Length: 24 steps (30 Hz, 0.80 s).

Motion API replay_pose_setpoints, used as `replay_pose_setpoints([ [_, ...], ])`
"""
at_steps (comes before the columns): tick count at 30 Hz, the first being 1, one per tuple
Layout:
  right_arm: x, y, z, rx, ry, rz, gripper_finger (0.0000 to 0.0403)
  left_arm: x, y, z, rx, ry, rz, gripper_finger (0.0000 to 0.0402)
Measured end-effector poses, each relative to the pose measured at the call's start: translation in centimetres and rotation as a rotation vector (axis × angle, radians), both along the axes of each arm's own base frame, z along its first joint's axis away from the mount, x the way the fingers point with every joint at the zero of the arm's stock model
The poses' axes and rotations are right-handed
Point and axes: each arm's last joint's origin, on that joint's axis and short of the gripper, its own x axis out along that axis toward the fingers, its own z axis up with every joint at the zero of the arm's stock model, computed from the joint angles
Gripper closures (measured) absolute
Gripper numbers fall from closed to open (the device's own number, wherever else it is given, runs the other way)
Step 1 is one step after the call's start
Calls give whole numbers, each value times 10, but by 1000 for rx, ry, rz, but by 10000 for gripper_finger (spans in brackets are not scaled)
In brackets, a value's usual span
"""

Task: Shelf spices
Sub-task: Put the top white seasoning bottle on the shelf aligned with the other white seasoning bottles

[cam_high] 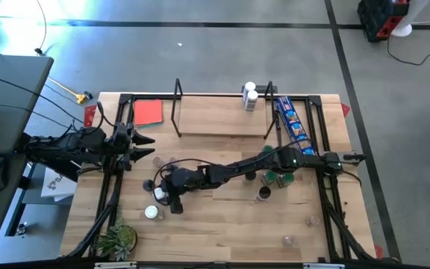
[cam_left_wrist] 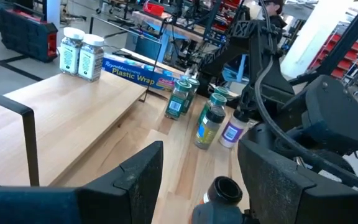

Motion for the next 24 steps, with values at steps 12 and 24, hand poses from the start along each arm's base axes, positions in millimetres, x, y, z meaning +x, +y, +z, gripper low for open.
replay_pose_setpoints([
  [12, -57, 2, 151, -179, -80, -85, 212, 0, -1, 1, 59, -8, -24, 200],
  [24, -125, -9, 105, -253, 261, -278, 212, 8, -7, -9, 85, -63, -91, 200],
])
